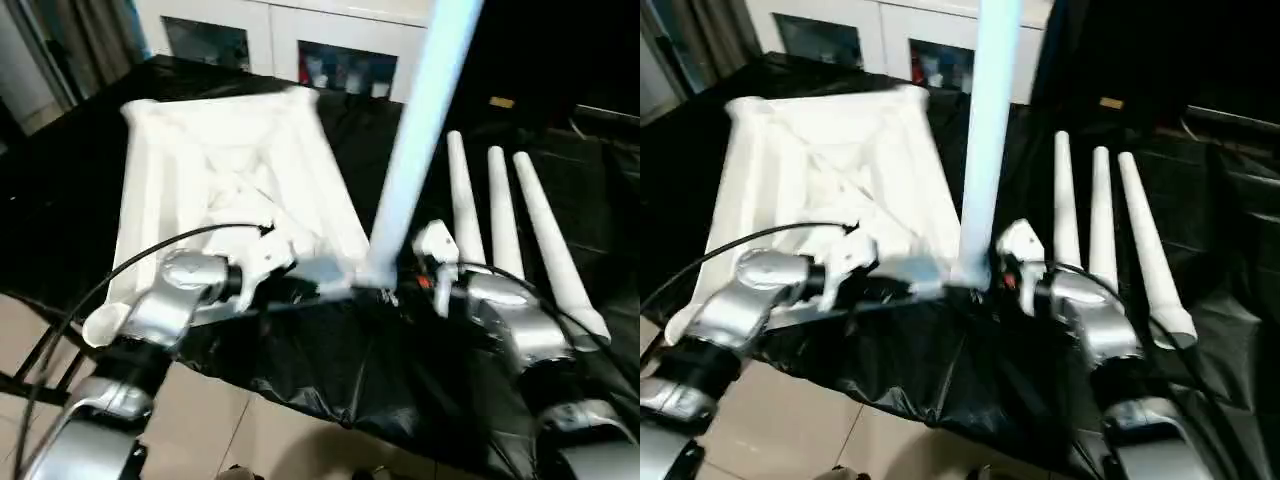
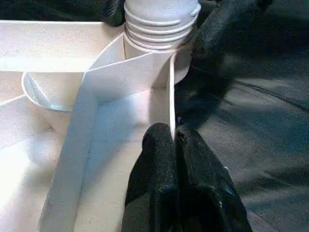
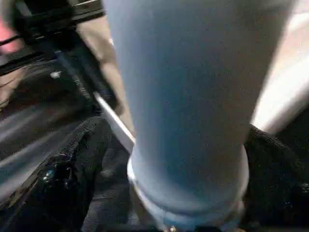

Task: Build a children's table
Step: Rotate leg to tighten

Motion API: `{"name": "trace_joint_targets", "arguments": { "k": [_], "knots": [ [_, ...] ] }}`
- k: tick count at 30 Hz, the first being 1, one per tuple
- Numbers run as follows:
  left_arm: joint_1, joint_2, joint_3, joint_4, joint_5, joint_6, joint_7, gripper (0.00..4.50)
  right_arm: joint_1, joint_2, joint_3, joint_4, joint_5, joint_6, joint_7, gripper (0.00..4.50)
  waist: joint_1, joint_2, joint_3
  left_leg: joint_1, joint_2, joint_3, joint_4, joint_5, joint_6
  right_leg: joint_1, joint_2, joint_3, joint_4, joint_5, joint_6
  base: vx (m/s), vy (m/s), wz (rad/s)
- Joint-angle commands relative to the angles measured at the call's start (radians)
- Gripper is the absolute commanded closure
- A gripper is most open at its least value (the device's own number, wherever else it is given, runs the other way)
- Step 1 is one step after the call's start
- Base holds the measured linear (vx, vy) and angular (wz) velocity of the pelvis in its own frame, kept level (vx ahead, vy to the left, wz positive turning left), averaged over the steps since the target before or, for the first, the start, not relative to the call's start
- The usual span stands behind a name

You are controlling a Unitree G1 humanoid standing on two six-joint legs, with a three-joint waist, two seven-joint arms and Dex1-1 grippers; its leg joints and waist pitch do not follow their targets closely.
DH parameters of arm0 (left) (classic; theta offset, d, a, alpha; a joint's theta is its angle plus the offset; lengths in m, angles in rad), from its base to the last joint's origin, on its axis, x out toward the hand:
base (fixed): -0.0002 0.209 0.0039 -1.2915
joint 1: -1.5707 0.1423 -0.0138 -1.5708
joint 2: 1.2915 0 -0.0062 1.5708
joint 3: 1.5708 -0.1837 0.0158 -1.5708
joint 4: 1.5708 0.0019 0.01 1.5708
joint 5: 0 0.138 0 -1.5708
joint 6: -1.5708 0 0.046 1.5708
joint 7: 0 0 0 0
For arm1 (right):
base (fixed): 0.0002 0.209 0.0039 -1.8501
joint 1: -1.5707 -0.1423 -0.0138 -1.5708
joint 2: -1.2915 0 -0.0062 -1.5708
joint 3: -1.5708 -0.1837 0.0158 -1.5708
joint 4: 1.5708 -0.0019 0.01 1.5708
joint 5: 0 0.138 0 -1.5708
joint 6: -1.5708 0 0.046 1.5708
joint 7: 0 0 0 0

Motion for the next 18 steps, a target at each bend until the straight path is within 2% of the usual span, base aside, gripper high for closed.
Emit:
{"name": "trace_joint_targets", "arguments": {
  "k": [1,5,10,14,18],
  "knots": [
    [0.015,0.0,-0.041,-0.007,-0.01,-0.001,-0.039,4.5,0.018,-0.007,0.076,-0.029,-0.012,0.016,0.101,0.56,0.008,0.001,-0.053,-0.001,0.064,-0.013,-0.059,-0.058,0.144,0.06,-0.097,0.057,-0.06,-0.03,-0.275,0.0,0.0,0.0],
    [0.02,0.015,-0.047,-0.012,-0.013,-0.007,-0.072,4.5,0.019,-0.022,0.095,-0.034,-0.03,0.019,0.144,0.8,0.013,0.001,-0.051,0.001,0.066,-0.013,-0.062,-0.08,0.117,0.058,-0.097,0.059,-0.064,-0.073,-0.265,0.0,0.0,0.0],
    [0.024,0.024,-0.05,-0.022,-0.017,-0.003,-0.086,4.5,0.022,-0.027,0.1,-0.049,-0.02,0.032,0.154,1.2,0.016,0.0,-0.055,0.001,0.064,-0.013,-0.061,-0.054,0.114,0.06,-0.097,0.06,-0.058,-0.022,-0.269,0.0,0.0,0.0],
    [0.023,0.012,-0.038,-0.019,-0.021,0.008,-0.057,4.5,0.035,-0.01,0.077,-0.077,0.017,0.073,0.131,1.49,0.021,-0.001,-0.056,0.0,0.063,-0.013,-0.059,-0.036,0.126,0.062,-0.096,0.058,-0.056,0.002,-0.27,0.0,0.0,0.0],
    [0.013,-0.013,-0.025,-0.008,-0.022,0.027,-0.002,4.5,0.051,0.024,0.045,-0.088,0.041,0.098,0.067,1.67,0.027,0.0,-0.054,0.001,0.065,-0.013,-0.061,-0.056,0.116,0.058,-0.098,0.059,-0.061,-0.04,-0.263,0.0,0.0,0.0]
  ]
}}
